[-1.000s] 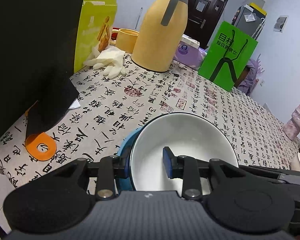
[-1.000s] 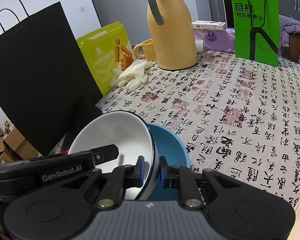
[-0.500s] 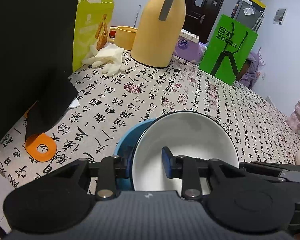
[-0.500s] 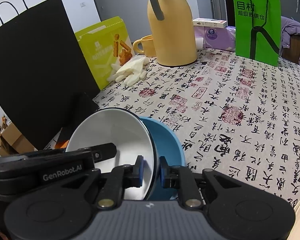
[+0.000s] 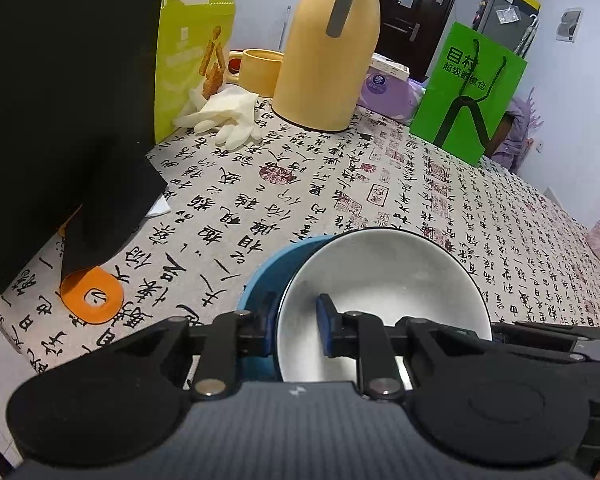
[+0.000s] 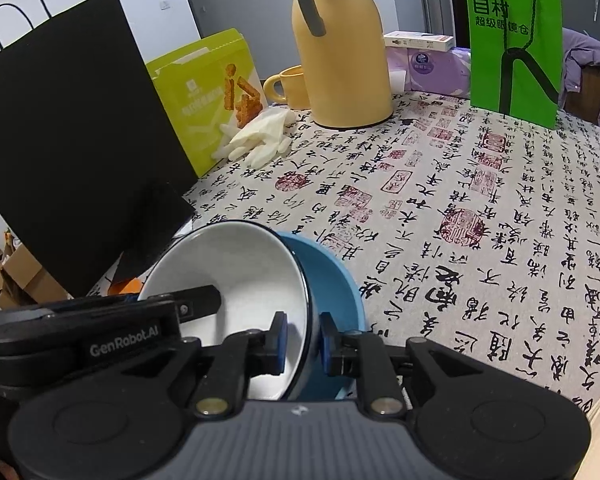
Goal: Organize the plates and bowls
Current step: 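Lower the white bowl into the blue bowl with both grippers, then press the white bowl down inside the blue bowl with both grippers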
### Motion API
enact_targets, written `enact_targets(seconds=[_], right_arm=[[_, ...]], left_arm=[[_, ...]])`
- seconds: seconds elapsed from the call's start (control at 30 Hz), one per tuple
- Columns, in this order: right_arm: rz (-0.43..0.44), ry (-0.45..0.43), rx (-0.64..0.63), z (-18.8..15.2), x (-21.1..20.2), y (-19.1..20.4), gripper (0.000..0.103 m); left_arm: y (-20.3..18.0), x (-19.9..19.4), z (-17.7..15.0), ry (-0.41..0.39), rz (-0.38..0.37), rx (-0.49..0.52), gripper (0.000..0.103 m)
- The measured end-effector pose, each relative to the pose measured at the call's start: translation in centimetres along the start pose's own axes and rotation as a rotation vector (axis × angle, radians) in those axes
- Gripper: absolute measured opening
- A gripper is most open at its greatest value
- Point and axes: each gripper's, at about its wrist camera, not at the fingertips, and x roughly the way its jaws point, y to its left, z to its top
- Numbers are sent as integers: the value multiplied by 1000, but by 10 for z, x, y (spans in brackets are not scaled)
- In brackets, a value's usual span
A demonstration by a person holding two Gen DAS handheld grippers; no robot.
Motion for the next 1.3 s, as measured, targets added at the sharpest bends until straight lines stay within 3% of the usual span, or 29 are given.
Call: enact_targets(seconds=[0.6,0.83,1.03,1.17,1.3], right_arm=[[39,32,59,4,2,-7,16],[-31,51,-6,4,4,9,23],[-59,79,-30,8,6,14,23],[-45,88,-8,11,5,10,20],[-39,45,29,15,-6,1,24]], left_arm=[[3,-2,0,7,-10,-18,19],[1,-2,0,9,0,-16,19],[1,-1,1,19,3,-15,19],[1,-1,1,24,5,-15,16],[2,0,1,22,16,-16,12]])
